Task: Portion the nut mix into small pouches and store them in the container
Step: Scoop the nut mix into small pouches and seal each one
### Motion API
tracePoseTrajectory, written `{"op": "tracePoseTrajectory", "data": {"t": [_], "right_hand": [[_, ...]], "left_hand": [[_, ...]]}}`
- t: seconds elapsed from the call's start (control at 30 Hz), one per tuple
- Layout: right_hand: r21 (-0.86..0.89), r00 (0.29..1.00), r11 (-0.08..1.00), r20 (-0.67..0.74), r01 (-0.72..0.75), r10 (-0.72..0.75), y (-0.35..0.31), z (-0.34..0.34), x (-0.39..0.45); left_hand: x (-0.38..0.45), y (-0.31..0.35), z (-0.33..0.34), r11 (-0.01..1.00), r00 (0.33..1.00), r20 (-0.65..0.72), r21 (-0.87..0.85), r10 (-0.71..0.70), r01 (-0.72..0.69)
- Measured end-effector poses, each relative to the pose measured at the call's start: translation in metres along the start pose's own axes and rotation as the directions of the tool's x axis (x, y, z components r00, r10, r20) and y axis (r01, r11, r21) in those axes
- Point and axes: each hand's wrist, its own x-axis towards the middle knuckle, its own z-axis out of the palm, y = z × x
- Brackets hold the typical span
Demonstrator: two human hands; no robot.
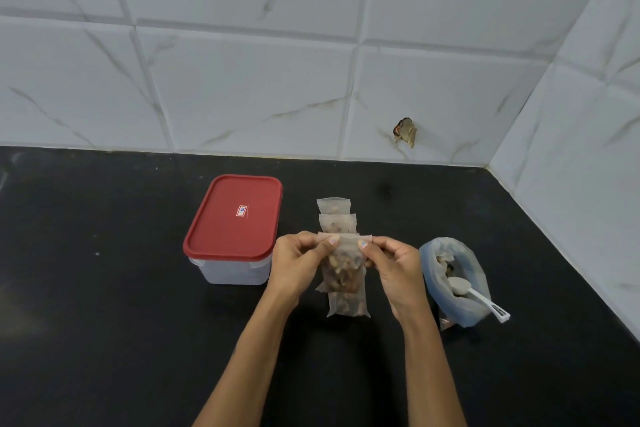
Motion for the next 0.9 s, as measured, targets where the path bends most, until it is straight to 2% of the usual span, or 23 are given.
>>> {"op": "tracePoseTrajectory", "data": {"t": [0.13,0.3,0.47,0.6,0.73,0.9], "right_hand": [[-0.004,1.0,1.0,-0.02,-0.007,0.007,0.002,-0.001,-0.003],[-0.004,0.999,1.0,-0.042,-0.03,0.03,0.008,-0.003,-0.009],[-0.007,0.99,0.992,-0.053,-0.129,0.128,0.017,0.0,-0.014],[0.026,0.98,0.981,-0.055,-0.192,0.193,0.017,0.003,-0.016],[0.185,0.97,0.954,-0.007,-0.238,0.243,0.016,0.0,-0.021],[0.126,0.968,0.96,0.014,-0.25,0.251,0.015,0.0,-0.025]], "left_hand": [[-0.001,-0.003,0.0,1.0,0.999,-0.047,-0.008,-0.025,0.024],[-0.007,-0.003,0.002,0.991,0.993,0.053,-0.079,-0.107,0.111],[-0.012,-0.007,0.003,0.975,0.978,0.09,-0.098,-0.19,0.198],[-0.015,-0.011,0.007,0.984,0.985,0.08,-0.078,-0.156,0.162],[-0.018,-0.014,0.012,0.989,0.99,0.046,-0.059,-0.132,0.134],[-0.019,-0.018,0.008,0.989,0.987,0.058,0.031,-0.148,0.146]]}}
